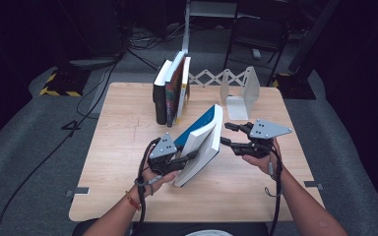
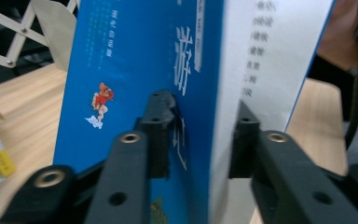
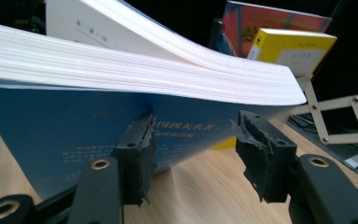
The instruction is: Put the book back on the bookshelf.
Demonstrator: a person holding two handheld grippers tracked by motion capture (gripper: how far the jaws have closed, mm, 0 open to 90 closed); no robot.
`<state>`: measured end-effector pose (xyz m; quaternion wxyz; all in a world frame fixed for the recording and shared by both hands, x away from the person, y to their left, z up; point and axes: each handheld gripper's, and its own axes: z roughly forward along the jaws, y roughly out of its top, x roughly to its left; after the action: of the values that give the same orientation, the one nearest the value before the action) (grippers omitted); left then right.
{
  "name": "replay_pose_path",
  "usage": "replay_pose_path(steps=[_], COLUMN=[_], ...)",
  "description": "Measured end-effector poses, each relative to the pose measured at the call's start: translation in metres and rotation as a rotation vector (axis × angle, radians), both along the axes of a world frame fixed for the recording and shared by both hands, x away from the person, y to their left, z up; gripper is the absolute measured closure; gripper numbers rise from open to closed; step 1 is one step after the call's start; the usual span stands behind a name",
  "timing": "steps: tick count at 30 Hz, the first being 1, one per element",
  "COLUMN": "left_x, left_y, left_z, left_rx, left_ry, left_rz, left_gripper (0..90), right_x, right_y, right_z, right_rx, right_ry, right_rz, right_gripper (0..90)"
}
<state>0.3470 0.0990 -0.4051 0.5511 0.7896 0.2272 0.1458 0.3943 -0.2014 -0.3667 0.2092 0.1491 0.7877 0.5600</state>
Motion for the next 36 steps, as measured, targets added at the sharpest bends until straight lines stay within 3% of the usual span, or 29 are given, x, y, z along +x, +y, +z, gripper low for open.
replay_pose_path(steps=[3,6,9,11,13,17,24,27,31,36], left_x=[-0.003,-0.002,-0.002,-0.003,-0.002,0.001,0.009,0.012,0.019,0.029], left_y=[0.001,0.004,0.001,-0.003,-0.003,-0.004,-0.014,-0.021,-0.032,-0.042], left_z=[-0.003,-0.006,-0.009,-0.011,-0.011,-0.011,-0.012,-0.011,-0.01,-0.01], left_rx=[0.002,-0.007,0.014,0.024,0.025,0.011,-0.027,-0.041,-0.079,-0.103], left_ry=[-0.008,0.02,0.042,0.037,0.032,0.042,0.044,0.023,0.034,0.031], left_rz=[0.005,0.005,-0.006,-0.012,-0.02,-0.038,-0.075,-0.1,-0.133,-0.142], left_gripper=[57.7,54.2,48.3,48.3,57.3,63.0,63.6,63.7,63.3,63.0], right_x=[0.003,0.008,0.018,0.02,0.018,0.015,0.008,0.008,0.006,0.006], right_y=[0.006,0.009,0.01,0.009,0.007,0.003,-0.008,-0.015,-0.024,-0.03], right_z=[0.0,-0.004,-0.016,-0.017,-0.019,-0.019,-0.018,-0.016,-0.009,-0.003], right_rx=[0.033,0.013,-0.007,0.002,0.014,0.011,-0.002,0.002,0.0,-0.005], right_ry=[0.043,0.081,0.153,0.164,0.15,0.119,0.092,0.078,0.049,0.022], right_rz=[0.028,0.035,0.023,0.031,0.033,0.027,-0.001,-0.015,-0.038,-0.076], right_gripper=[45.8,41.9,40.2,40.7,43.1,44.3,47.2,47.2,49.1,52.7])
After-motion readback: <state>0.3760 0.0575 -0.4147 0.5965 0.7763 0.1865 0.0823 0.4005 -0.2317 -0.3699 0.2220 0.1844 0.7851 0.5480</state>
